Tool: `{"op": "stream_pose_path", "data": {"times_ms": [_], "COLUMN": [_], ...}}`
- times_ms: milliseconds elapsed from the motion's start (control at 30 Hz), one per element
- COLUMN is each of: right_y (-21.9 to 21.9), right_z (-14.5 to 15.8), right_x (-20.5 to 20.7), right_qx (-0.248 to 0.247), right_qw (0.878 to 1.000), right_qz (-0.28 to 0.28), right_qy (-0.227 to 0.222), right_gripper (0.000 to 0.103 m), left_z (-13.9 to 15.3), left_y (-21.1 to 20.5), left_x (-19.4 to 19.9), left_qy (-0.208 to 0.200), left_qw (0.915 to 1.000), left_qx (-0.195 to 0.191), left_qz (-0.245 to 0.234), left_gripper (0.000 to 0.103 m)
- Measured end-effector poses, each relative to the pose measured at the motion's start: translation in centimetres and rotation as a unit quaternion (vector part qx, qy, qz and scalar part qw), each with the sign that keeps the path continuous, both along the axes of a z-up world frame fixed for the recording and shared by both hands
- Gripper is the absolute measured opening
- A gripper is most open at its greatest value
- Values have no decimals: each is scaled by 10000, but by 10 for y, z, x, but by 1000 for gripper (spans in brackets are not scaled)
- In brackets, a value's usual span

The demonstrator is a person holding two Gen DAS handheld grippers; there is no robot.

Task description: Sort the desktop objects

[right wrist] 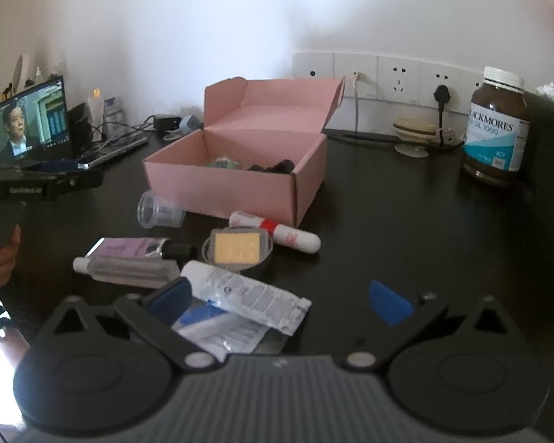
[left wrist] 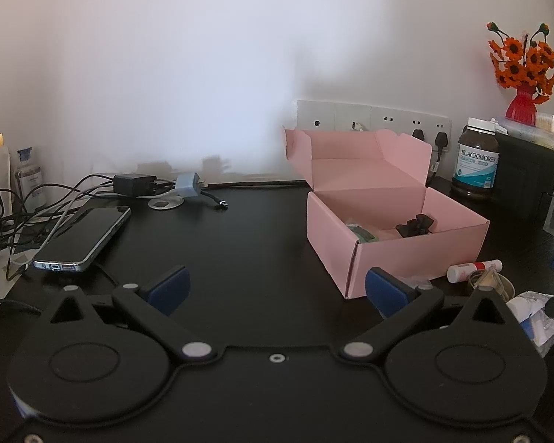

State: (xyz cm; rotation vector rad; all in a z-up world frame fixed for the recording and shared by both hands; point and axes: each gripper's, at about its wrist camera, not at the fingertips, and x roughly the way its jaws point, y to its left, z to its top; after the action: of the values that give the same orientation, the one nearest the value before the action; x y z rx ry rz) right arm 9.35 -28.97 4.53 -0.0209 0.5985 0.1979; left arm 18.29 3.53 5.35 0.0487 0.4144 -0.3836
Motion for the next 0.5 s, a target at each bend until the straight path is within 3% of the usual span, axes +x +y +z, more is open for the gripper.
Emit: {"op": "stream_pose_path", "data": {"times_ms": [500], "right_y": [13], "right_z": [-5], "right_x": [-9], "right_qx": [-257], "right_qw": [9994], "right_qz": [222], "right_qy": [-20], "right_gripper": [102], "left_z": [-1], "left_y": [3], "left_x": [-1], "left_qy": [-8], "left_qw": [10000], "left_qx": [-46], "left_qz": [74], "left_gripper": [103]}}
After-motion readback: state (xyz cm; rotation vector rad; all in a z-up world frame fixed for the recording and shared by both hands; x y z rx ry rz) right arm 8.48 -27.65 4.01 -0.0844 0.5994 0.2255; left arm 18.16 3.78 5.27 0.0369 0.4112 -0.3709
